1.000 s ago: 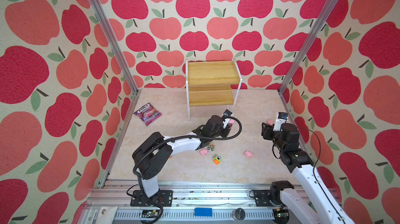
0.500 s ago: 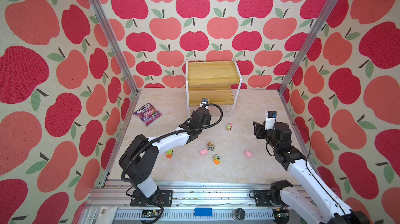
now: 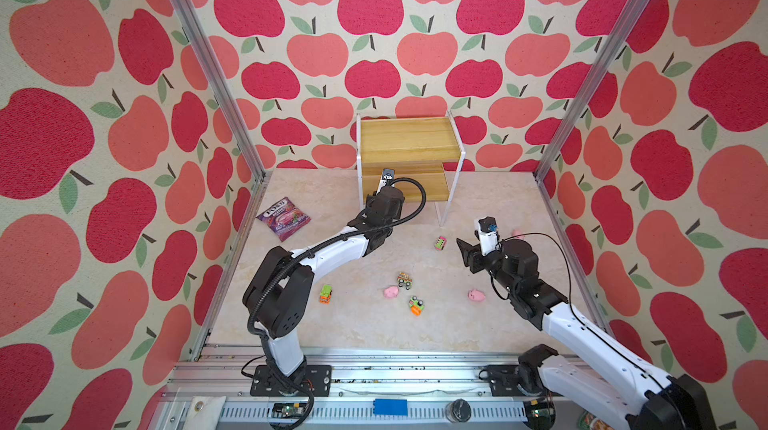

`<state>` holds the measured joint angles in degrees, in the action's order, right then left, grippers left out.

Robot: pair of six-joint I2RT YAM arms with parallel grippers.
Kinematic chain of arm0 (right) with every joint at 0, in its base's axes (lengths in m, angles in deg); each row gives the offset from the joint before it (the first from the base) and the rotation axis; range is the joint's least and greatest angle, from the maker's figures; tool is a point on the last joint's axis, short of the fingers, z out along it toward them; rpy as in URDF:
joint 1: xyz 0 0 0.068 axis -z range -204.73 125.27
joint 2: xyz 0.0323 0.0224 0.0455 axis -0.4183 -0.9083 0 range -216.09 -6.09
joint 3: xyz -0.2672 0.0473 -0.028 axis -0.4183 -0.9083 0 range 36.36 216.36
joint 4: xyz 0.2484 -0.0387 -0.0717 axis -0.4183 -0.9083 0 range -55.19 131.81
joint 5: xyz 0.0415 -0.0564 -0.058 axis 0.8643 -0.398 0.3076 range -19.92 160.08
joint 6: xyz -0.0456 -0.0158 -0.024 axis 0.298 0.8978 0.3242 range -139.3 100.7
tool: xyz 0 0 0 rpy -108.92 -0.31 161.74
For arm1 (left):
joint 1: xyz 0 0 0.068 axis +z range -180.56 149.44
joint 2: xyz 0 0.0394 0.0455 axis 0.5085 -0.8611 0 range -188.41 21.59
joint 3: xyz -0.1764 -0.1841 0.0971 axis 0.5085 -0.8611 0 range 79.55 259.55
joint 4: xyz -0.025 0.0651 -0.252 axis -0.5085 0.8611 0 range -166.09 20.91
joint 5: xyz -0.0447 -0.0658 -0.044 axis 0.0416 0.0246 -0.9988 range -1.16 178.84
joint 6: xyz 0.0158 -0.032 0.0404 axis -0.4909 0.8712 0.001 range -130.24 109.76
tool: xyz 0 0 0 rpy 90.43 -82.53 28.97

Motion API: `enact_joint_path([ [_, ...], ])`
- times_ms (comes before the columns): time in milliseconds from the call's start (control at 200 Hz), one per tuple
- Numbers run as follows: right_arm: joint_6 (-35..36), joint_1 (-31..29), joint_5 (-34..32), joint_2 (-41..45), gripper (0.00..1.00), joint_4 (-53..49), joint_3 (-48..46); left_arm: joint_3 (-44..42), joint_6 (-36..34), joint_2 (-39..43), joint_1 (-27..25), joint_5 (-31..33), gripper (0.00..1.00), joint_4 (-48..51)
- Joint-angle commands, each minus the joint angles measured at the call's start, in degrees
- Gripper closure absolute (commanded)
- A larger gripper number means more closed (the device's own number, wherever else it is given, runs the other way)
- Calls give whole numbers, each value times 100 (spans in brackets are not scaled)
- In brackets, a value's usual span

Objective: Place and organize the plastic toys onto the shelf
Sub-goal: 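Lower the pig onto the lower shelf board and open the left gripper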

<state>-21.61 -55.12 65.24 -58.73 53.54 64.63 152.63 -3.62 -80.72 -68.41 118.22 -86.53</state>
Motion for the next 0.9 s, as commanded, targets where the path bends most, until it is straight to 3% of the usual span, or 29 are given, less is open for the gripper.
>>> enact_joint_path([
  [0, 125, -34, 109, -2, 38, 354, -109, 246, 130, -180, 129, 199, 71, 108],
  [605, 99, -32, 53, 35, 38, 566, -312, 662, 715, -755, 547, -64, 69, 338],
  [896, 125, -30, 40, -9, 38, 576, -304, 550, 802, -605, 572, -330, 53, 443],
])
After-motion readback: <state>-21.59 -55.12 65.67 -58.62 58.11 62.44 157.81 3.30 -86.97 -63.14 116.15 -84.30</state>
